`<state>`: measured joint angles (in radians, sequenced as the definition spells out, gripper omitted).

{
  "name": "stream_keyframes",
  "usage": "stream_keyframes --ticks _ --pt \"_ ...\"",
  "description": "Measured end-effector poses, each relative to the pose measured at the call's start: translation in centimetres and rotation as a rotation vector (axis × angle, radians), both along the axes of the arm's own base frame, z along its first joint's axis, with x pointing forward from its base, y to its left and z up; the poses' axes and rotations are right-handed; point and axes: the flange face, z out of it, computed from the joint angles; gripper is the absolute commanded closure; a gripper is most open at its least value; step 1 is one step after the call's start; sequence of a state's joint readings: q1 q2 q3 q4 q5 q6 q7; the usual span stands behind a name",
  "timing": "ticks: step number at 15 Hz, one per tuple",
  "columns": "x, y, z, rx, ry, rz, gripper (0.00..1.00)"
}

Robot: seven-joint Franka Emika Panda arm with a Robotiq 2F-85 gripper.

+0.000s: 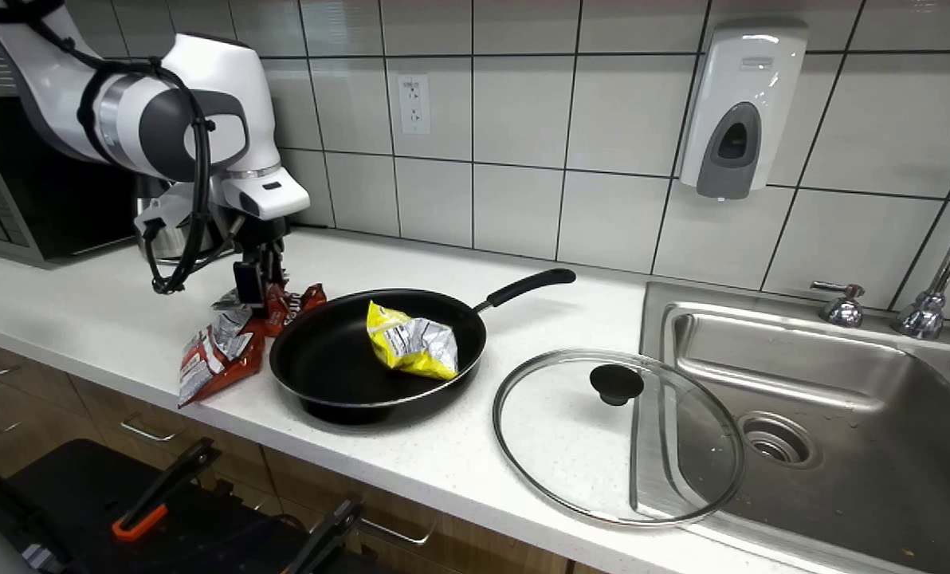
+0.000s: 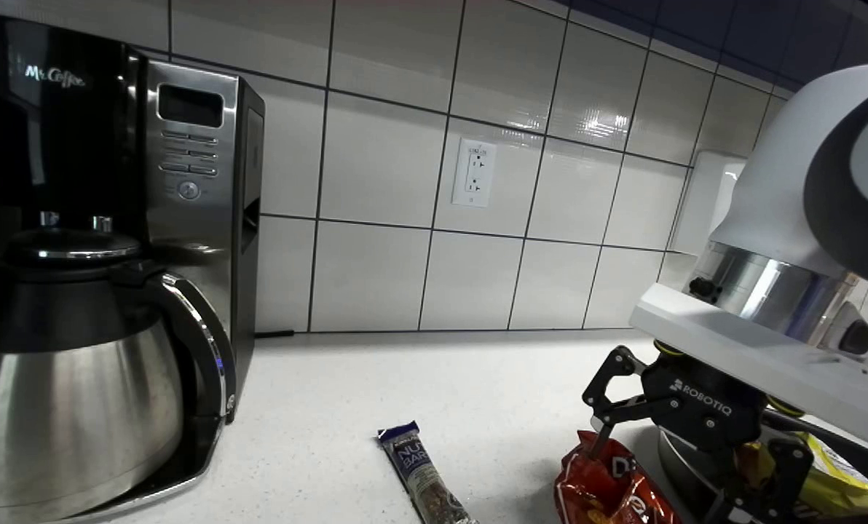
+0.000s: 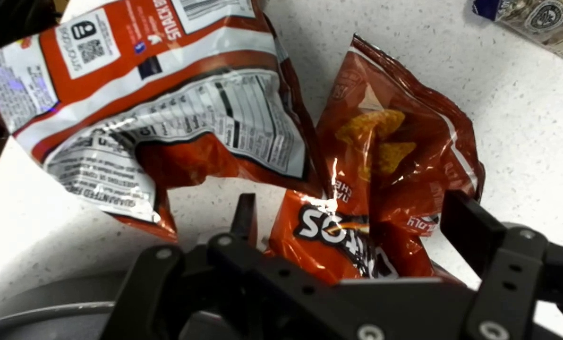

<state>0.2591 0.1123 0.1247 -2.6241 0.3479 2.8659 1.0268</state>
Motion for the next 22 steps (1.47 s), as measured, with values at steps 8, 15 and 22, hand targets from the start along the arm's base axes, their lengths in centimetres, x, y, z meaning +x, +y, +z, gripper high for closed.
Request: stream_keyframes --ticks 8,15,22 --pt "0.05 -0.29 -0.41 0.007 -0.001 -0.012 0.42" --pt "0.05 -0.27 -0.54 0.009 -0.005 -0.018 0.97" --pt "0.08 -0.31 -0.69 0.009 -0.009 -0.022 1.00"
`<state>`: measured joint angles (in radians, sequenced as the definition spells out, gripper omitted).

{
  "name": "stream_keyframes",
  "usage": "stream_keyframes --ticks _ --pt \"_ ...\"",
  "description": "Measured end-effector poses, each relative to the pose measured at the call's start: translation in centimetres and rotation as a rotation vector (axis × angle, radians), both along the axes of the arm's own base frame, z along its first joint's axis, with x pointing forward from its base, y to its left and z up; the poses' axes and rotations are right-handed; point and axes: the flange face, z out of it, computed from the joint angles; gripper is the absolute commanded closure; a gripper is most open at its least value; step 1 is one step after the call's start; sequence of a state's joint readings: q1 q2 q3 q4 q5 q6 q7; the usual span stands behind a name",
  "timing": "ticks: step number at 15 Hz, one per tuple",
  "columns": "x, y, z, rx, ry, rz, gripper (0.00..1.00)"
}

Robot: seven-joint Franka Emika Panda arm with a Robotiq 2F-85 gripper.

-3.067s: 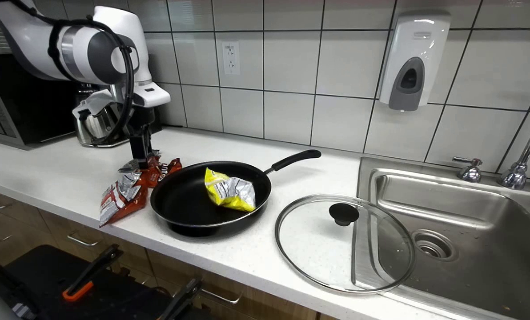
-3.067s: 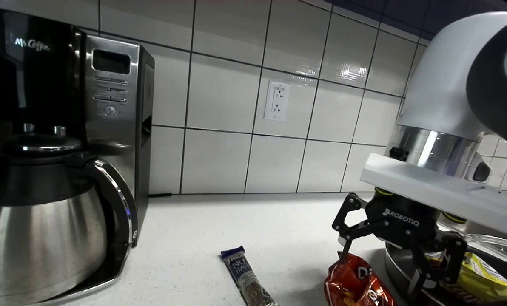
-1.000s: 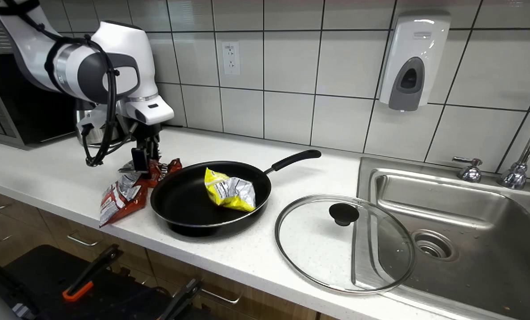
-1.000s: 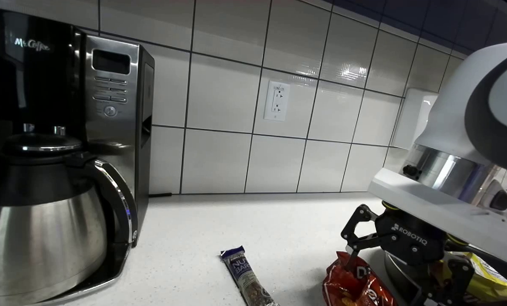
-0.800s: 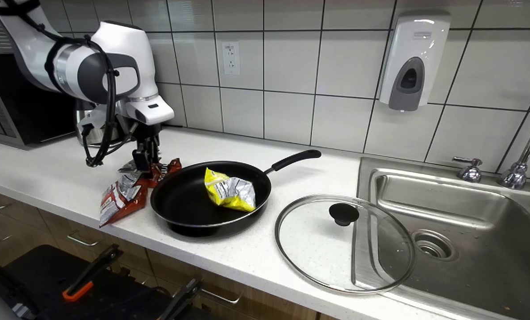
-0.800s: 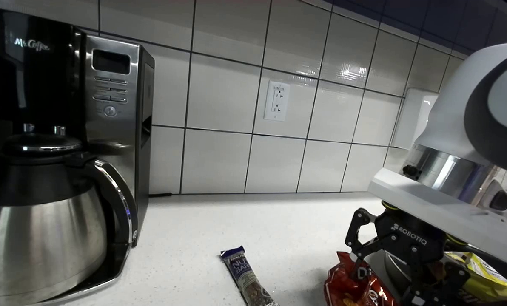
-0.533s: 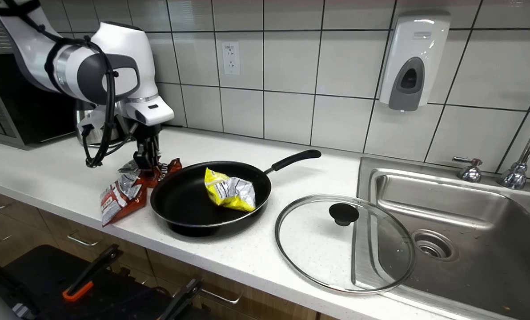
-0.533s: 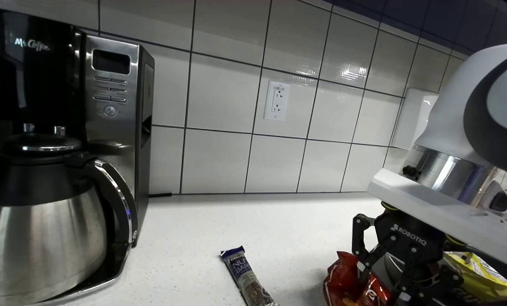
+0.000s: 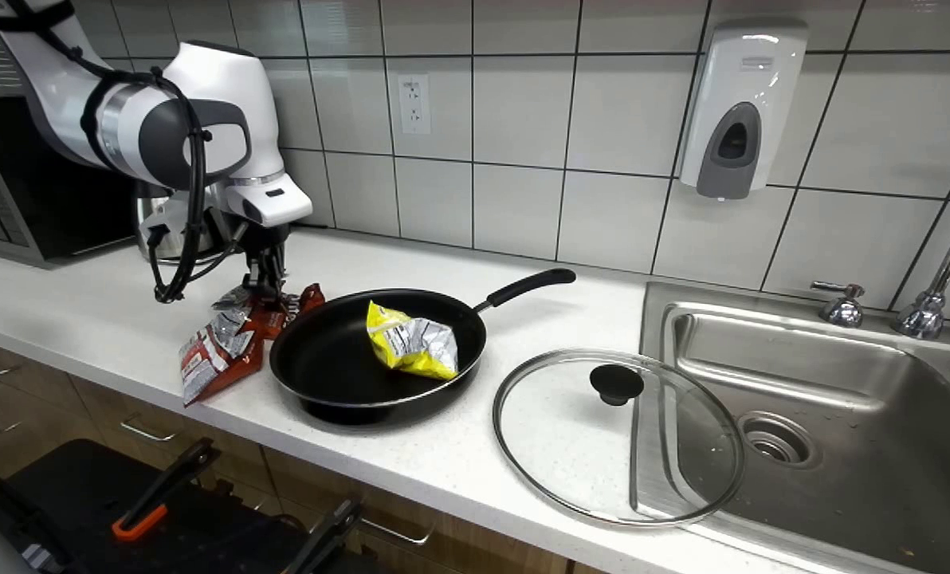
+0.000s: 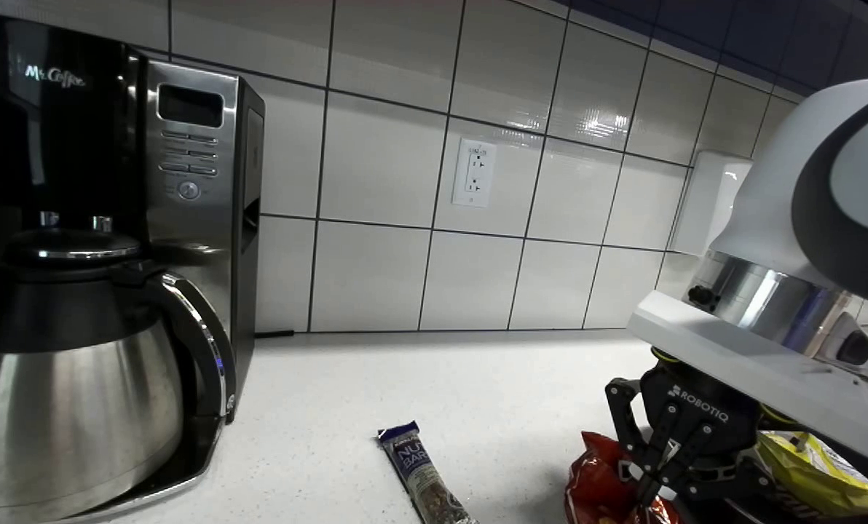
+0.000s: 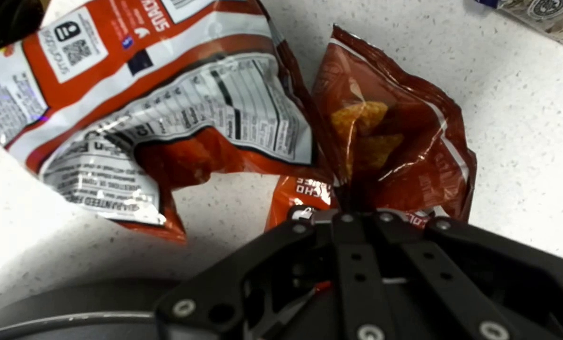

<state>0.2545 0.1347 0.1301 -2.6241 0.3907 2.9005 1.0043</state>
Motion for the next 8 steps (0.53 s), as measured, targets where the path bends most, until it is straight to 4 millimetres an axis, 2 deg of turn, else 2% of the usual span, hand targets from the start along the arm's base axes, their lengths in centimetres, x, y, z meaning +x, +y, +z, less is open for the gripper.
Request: stream_keyframes --ticks 8 --pt "0.17 0.08 0.27 -0.009 -0.014 0.030 1.00"
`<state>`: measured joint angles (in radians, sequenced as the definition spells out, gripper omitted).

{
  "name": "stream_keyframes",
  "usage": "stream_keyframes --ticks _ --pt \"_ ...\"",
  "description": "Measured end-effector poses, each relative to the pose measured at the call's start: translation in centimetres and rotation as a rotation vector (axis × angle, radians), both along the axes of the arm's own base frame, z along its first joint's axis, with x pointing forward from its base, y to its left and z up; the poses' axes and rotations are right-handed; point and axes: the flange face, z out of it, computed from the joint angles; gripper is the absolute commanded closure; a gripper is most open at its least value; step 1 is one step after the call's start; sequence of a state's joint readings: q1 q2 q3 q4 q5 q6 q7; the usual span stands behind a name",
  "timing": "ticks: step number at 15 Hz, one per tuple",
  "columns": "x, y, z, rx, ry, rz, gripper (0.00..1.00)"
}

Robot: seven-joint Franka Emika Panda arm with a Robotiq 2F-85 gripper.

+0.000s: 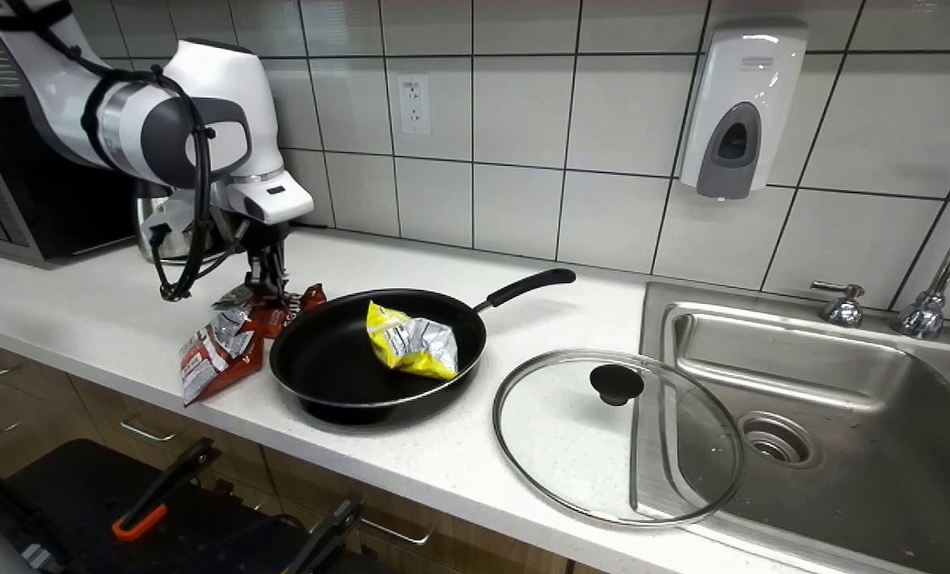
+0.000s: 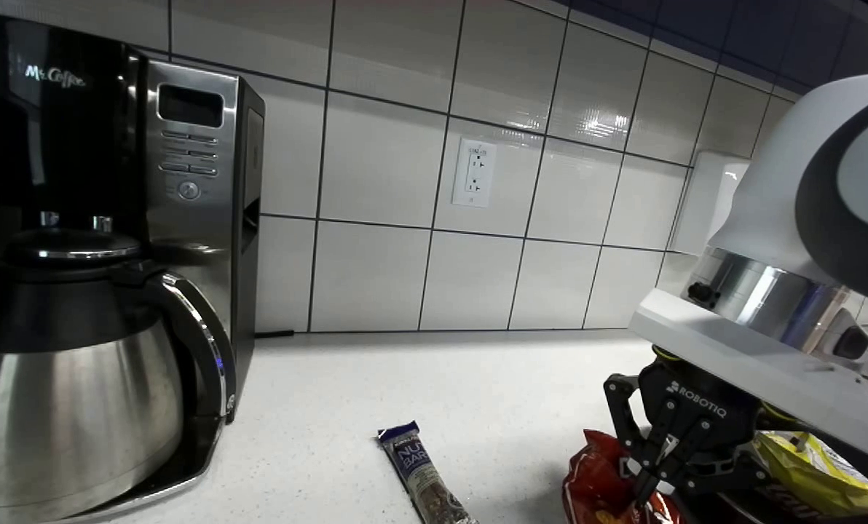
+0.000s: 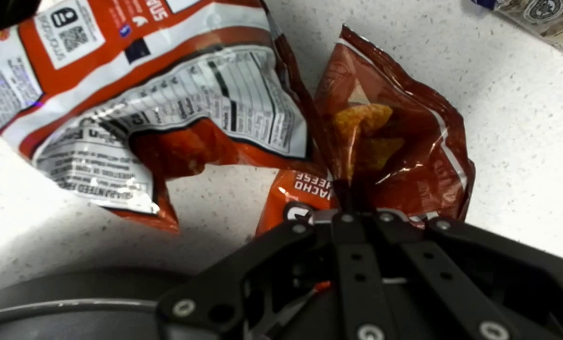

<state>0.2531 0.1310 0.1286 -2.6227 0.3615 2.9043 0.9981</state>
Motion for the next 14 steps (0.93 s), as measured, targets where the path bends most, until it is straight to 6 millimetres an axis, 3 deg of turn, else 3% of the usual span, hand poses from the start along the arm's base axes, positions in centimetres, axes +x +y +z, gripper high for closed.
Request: stream_keyframes --ticks 14 --pt "2.9 -0.2 4.3 -0.060 -0.141 0.142 1.00"
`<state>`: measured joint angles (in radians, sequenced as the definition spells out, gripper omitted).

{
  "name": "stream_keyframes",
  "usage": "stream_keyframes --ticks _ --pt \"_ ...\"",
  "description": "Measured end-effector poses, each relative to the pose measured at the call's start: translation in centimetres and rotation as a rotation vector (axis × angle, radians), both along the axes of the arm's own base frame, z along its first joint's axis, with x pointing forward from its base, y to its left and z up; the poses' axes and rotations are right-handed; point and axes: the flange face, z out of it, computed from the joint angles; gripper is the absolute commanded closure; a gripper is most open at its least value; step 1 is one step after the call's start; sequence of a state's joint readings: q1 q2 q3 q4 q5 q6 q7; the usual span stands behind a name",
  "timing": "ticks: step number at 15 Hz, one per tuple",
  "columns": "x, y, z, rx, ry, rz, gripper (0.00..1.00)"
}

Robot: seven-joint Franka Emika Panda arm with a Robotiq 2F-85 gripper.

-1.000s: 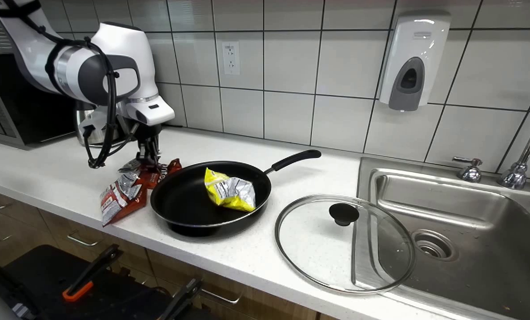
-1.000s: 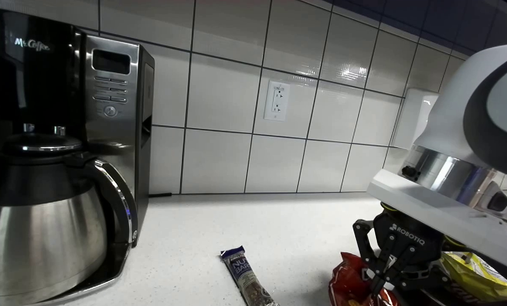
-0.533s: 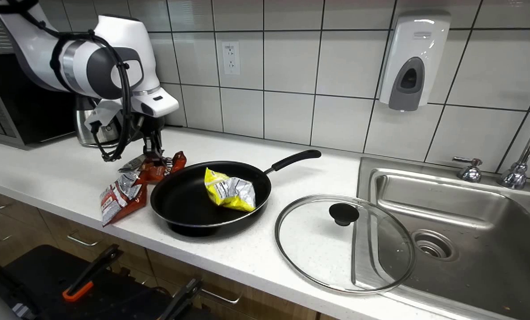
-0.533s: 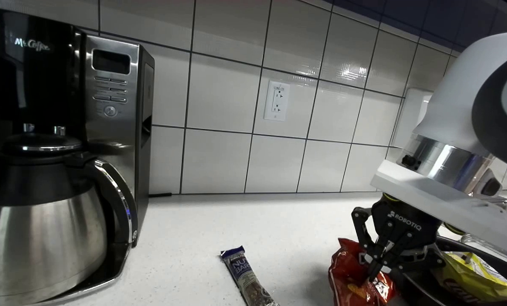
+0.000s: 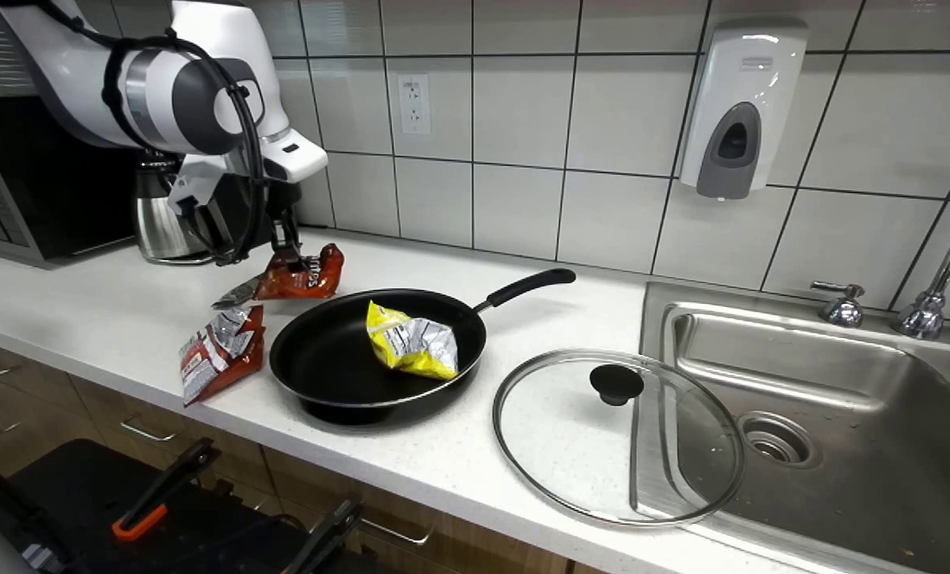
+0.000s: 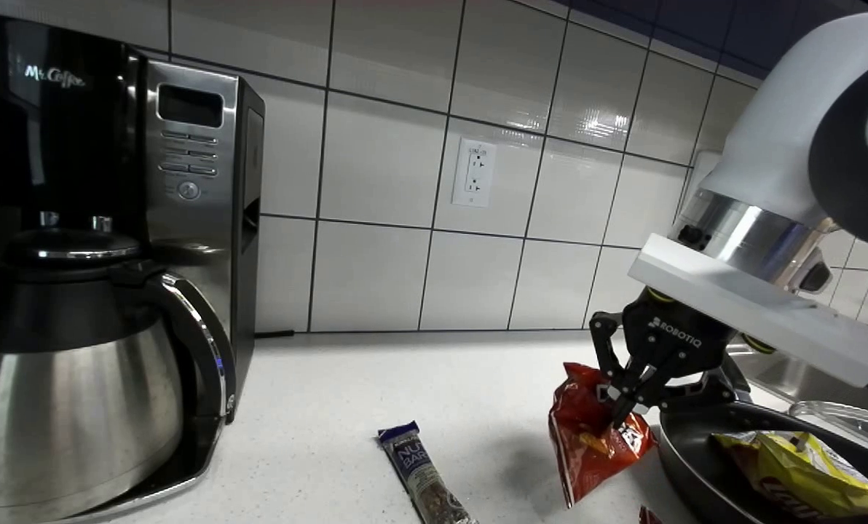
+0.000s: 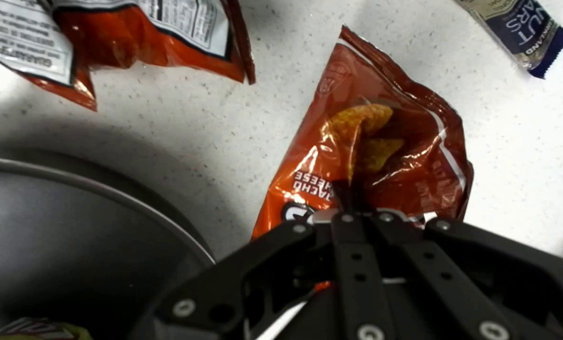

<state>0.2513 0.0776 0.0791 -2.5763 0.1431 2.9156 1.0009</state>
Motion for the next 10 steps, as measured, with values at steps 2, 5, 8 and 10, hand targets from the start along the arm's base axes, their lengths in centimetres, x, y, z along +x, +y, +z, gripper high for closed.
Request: stream_keyframes --ticks 2,5,8,10 --pt "0.2 0.0 0.9 -0.009 -0.022 0.019 1.00" --pt "0.3 0.1 2.2 -0.017 -0.050 0.038 1.00" --pt "0.0 -0.2 3.5 -0.032 -0.062 0.047 1.00" --pt "-0.7 -0.4 4.2 -0.038 -0.062 0.042 1.00"
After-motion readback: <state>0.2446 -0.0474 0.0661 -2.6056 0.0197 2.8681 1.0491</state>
